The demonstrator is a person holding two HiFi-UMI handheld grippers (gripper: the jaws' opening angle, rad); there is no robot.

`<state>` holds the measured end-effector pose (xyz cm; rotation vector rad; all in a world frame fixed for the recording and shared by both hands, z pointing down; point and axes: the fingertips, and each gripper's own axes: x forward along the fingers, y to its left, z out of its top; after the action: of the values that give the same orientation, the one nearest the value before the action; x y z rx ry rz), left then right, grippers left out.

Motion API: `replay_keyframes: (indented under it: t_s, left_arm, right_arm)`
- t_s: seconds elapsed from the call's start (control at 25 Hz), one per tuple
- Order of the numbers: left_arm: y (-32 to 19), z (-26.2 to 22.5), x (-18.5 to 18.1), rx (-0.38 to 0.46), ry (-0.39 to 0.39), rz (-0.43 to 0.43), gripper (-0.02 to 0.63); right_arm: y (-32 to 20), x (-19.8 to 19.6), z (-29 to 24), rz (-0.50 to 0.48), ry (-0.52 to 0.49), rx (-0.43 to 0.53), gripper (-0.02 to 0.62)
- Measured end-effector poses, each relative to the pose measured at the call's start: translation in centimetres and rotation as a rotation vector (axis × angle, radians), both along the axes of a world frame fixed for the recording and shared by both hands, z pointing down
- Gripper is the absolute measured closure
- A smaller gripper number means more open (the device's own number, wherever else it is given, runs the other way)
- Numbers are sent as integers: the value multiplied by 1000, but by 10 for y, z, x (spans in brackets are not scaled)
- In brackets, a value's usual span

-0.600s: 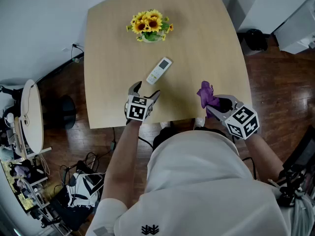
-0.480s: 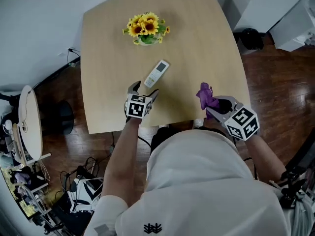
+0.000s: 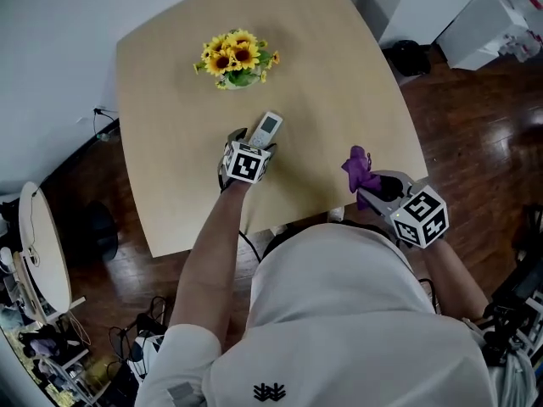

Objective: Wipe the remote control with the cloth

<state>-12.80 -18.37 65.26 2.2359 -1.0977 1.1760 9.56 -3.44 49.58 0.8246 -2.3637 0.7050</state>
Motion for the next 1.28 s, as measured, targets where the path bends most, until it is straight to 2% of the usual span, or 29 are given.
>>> replay_keyframes:
  t_s: [0.16, 0.28, 0.32, 0.36, 0.4, 0.52, 0.68, 0.84, 0.92, 1.08, 1.28]
  left_arm:
    - [-3, 18, 7, -53, -31, 9, 206]
    - [-2, 19, 7, -82, 8, -18, 218]
    - [0, 17, 8, -82, 24, -15, 228]
    - [2, 16, 9, -84, 31, -4, 298]
    - [4, 15, 9, -90, 30, 7, 330]
    - [8, 11, 11, -125, 40, 8, 330]
    - [12, 1, 12, -139, 104, -31, 329]
    - [18, -28, 15, -104, 206, -62, 330]
    - [25, -49, 21, -51, 207, -14, 330]
    - [43, -83, 37, 80, 130, 135, 330]
    - [74, -110, 58, 135, 77, 258, 330]
  right_arm:
    - [7, -7, -2, 27, 12, -11, 469]
    - [9, -8, -4, 54, 18, -13, 469]
    - [10, -7, -3, 65, 19, -18, 469]
    - [11, -7, -2, 74, 20, -25, 469]
    - [12, -7, -1, 79, 22, -31, 469]
    - [11, -10, 1, 76, 24, -34, 469]
    - [4, -17, -1, 63, 17, -20, 469]
    - [-7, -23, -4, 47, 8, 0, 469]
    - [-15, -28, -8, 38, -1, 15, 469]
    - [-37, -47, -23, -17, -18, 71, 469]
    - [-49, -108, -50, -155, -55, 156, 469]
